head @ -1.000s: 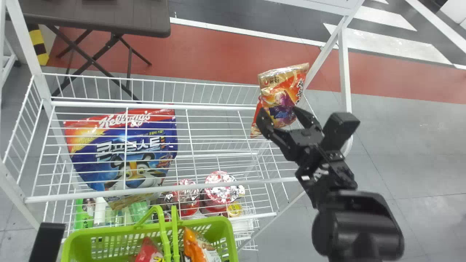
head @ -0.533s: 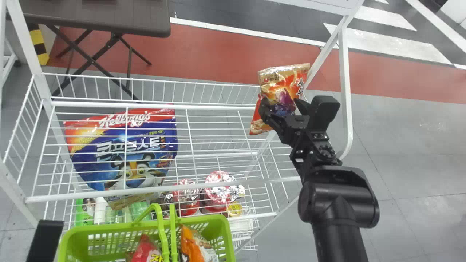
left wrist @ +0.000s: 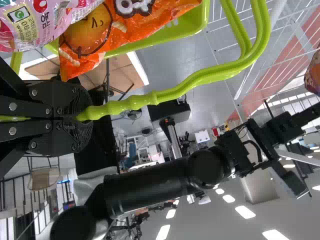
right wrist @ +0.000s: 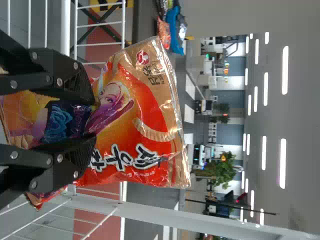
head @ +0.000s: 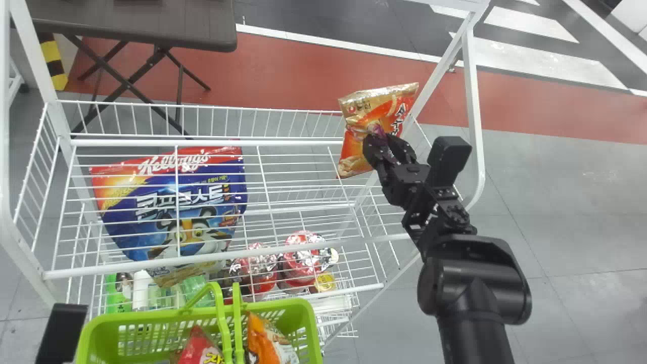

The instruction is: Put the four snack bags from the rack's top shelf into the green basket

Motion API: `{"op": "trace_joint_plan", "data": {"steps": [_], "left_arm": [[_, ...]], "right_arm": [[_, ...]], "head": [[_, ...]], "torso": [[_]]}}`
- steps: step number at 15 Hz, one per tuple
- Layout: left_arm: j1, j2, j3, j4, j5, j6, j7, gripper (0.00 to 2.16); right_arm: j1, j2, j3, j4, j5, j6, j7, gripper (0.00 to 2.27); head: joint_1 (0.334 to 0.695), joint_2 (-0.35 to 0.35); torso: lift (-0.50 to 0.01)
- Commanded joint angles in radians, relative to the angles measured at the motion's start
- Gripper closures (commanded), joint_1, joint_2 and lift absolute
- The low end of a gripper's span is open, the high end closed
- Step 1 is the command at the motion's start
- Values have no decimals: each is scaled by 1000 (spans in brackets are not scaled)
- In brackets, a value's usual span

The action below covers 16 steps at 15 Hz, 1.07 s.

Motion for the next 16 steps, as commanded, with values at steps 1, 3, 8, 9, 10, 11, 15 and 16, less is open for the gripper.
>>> {"op": "trace_joint_plan", "data": {"steps": [1, 3, 8, 9, 10, 11, 15, 16], "left_arm": [[0, 0, 0, -4, 0, 6, 0, 2145], [0, 0, 2, -8, 0, 6, 0, 2145], [-1, -3, 23, -9, -1, 6, 1, 2145], [-1, -5, 32, -9, 0, 6, 1, 2145], [-1, -6, 37, -8, 0, 6, 3, 2145], [-1, -9, 41, -8, 0, 6, 3, 2145], [-3, -12, 40, -8, 0, 6, 14, 2145], [-5, -12, 40, -8, 0, 2, 15, 2145]], "right_arm": [[77, 6, -3, -92, -55, -8, -1, 2226], [170, 6, 0, -226, -101, 28, 4, 2226], [434, 4, -28, -640, -258, 427, 134, 2226], [453, 6, -40, -685, -287, 550, 172, 2226], [479, 6, -64, -721, -336, 664, 211, 2229], [499, 6, -98, -760, -393, 792, 255, 2240], [580, 10, -183, -839, -506, 1121, 347, 2240], [591, 10, -186, -841, -520, 1203, 364, 2240]], "head": [[695, -350], [695, -350], [695, -350], [695, -350], [695, -350], [695, -350], [695, -350], [695, -350]], "torso": [[0], [0], [0], [0], [0], [0], [0], [0]]}}
